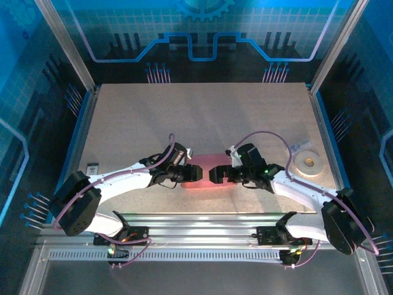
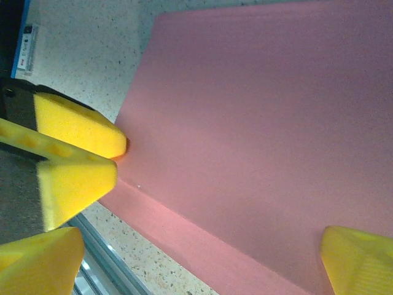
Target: Fold the paper box
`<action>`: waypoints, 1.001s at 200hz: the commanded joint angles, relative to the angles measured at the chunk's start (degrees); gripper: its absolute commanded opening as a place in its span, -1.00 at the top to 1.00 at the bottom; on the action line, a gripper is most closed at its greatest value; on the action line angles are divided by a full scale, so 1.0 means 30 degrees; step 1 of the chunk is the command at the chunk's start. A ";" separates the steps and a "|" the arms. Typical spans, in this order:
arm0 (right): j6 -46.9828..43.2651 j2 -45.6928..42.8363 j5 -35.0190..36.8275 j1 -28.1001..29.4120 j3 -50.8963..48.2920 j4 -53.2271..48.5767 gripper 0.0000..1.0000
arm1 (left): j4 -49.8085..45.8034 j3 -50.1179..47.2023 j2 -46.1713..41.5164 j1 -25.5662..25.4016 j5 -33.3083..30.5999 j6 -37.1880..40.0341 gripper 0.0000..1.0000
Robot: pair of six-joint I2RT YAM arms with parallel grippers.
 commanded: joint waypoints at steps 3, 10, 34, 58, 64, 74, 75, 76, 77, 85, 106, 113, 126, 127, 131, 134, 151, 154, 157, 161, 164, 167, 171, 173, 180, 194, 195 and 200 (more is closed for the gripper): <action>0.0191 0.0394 0.0328 0.0378 -0.0458 0.0628 -0.99 | 0.0301 -0.0517 0.0508 -0.0152 -0.0368 -0.0272 -0.01; 0.0206 0.0505 0.0434 0.0420 -0.0537 0.0718 -0.98 | 0.0305 -0.0546 0.0599 -0.0164 -0.0437 -0.0279 -0.01; 0.0330 0.0884 0.0639 0.0512 -0.0885 0.1122 -0.99 | 0.0463 -0.0746 0.0903 -0.0237 -0.0563 -0.0294 -0.01; 0.0425 0.1121 0.0760 0.0585 -0.1126 0.1364 -0.98 | 0.0762 -0.0951 0.1258 -0.0381 -0.0562 -0.0521 -0.01; 0.0426 0.1129 0.0772 0.0611 -0.1155 0.1372 -0.98 | 0.0835 -0.0983 0.1314 -0.0412 -0.0562 -0.0555 -0.01; 0.0458 0.1123 0.0814 0.0615 -0.1224 0.1465 -0.98 | 0.0915 -0.0985 0.1382 -0.0458 -0.0577 -0.0586 -0.01; 0.0457 0.1127 0.0819 0.0629 -0.1226 0.1466 -0.98 | 0.0919 -0.0985 0.1376 -0.0472 -0.0584 -0.0587 -0.01; 0.0456 0.1129 0.0821 0.0622 -0.1227 0.1481 -0.98 | 0.0920 -0.0985 0.1387 -0.0479 -0.0588 -0.0588 -0.01; 0.0456 0.1130 0.0823 0.0618 -0.1242 0.1474 -0.98 | 0.0921 -0.0985 0.1408 -0.0497 -0.0590 -0.0588 0.00; 0.0455 0.1156 0.0880 0.0615 -0.1279 0.1505 -0.98 | 0.0900 -0.0957 0.1489 -0.0499 -0.0648 -0.0562 -0.01; 0.0485 0.1291 0.0859 0.0671 -0.1343 0.1625 -0.98 | 0.0739 -0.0954 0.1707 -0.0544 -0.0825 -0.0556 -0.01; 0.0485 0.1322 0.0882 0.0673 -0.1391 0.1666 -0.98 | 0.0746 -0.0956 0.1727 -0.0567 -0.0949 -0.0565 0.00; 0.0514 0.1404 0.0977 0.0724 -0.1460 0.1701 -0.98 | 0.0695 -0.1012 0.1745 -0.0596 -0.1103 -0.0654 -0.01; 0.0529 0.1414 0.0974 0.0728 -0.1461 0.1701 -0.98 | 0.0691 -0.1013 0.1718 -0.0584 -0.1111 -0.0650 0.00; 0.0528 0.1423 0.0987 0.0732 -0.1459 0.1702 -0.98 | 0.0735 -0.1014 0.1662 -0.0574 -0.1116 -0.0647 0.00; 0.0539 0.1380 0.0976 0.0732 -0.1468 0.1702 -0.98 | 0.0752 -0.1036 0.1615 -0.0592 -0.1118 -0.0669 0.00; 0.0436 0.1144 0.0887 0.0788 -0.1412 0.1658 -0.98 | 0.0881 -0.1051 0.1108 -0.0588 -0.1226 -0.0651 0.01; 0.0387 0.1085 0.0905 0.0812 -0.1383 0.1630 -0.99 | 0.0840 -0.1045 0.0978 -0.0583 -0.1279 -0.0607 0.01; 0.0341 0.1011 0.0937 0.0819 -0.1335 0.1579 -0.99 | 0.0827 -0.1051 0.0830 -0.0582 -0.1336 -0.0576 0.02; 0.0271 0.0922 0.0990 0.0820 -0.1266 0.1467 -1.00 | 0.0791 -0.1071 0.0642 -0.0592 -0.1427 -0.0503 0.01; 0.0216 0.0837 0.1054 0.0845 -0.1218 0.1354 -1.00 | 0.0792 -0.1073 0.0491 -0.0579 -0.1487 -0.0453 0.00; 0.0173 0.0746 0.1124 0.0848 -0.1154 0.1237 -1.00 | 0.0803 -0.1098 0.0315 -0.0574 -0.1538 -0.0417 0.00; 0.0123 0.0603 0.1211 0.0849 -0.1130 0.1110 -1.00 | 0.0826 -0.1173 0.0081 -0.0581 -0.1599 -0.0356 -0.01; 0.0094 0.0530 0.1243 0.0849 -0.1094 0.1056 -1.00 | 0.0847 -0.1186 -0.0037 -0.0575 -0.1627 -0.0325 -0.02; 0.0026 0.0239 0.1341 0.0849 -0.1036 0.0915 -1.00 | 0.0967 -0.1336 -0.0519 -0.0597 -0.1677 -0.0300 -0.05; -0.0099 -0.0461 0.1610 0.0864 -0.0995 0.0663 -1.00 | 0.1123 -0.1589 -0.1609 -0.0592 -0.1886 -0.0257 -0.10; -0.0100 -0.0515 0.1642 0.0871 -0.0979 0.0640 -1.00 | 0.1125 -0.1594 -0.1687 -0.0583 -0.1913 -0.0261 -0.11; 0.0017 -0.0762 0.1966 0.0877 -0.0927 0.0433 -1.00 | 0.1090 -0.1697 -0.2020 -0.0570 -0.2023 -0.0274 -0.15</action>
